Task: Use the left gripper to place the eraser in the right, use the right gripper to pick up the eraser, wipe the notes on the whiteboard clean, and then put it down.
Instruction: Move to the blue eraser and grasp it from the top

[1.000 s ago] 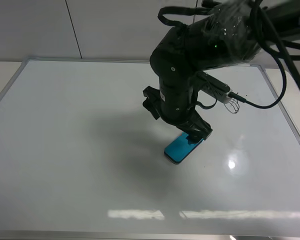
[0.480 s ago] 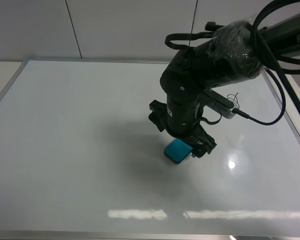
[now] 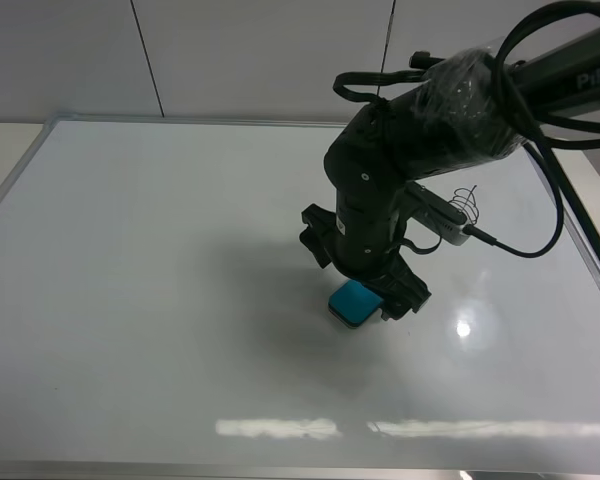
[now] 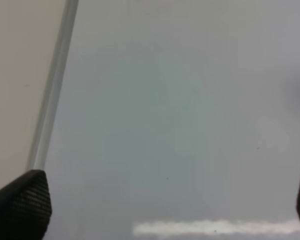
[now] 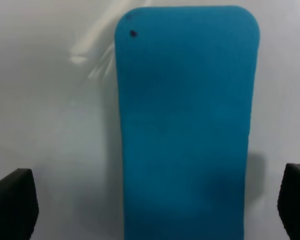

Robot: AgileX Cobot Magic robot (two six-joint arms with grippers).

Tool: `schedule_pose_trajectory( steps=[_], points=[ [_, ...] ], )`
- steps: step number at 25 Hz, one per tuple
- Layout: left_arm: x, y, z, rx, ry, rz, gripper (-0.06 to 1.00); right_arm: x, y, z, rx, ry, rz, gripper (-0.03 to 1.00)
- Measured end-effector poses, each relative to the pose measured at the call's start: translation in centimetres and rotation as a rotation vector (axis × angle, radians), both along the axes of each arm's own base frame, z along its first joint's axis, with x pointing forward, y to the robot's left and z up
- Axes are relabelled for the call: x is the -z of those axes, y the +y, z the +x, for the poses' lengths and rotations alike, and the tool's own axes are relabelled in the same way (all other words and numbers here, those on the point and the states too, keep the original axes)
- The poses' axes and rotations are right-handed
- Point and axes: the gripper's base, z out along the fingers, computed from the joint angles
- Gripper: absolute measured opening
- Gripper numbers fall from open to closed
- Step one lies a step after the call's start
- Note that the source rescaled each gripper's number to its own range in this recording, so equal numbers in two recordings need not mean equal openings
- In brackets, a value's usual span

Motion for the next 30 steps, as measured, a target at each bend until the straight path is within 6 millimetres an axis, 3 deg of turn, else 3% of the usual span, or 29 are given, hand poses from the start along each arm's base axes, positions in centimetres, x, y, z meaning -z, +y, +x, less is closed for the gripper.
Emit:
schedule_pose_trajectory(
  steps=[30],
  points=[
    [0.0, 0.0, 0.0, 0.000, 0.000, 0.001, 1.00, 1.2, -0.5, 0.1, 0.043, 0.061, -0.023, 0.91]
  ],
)
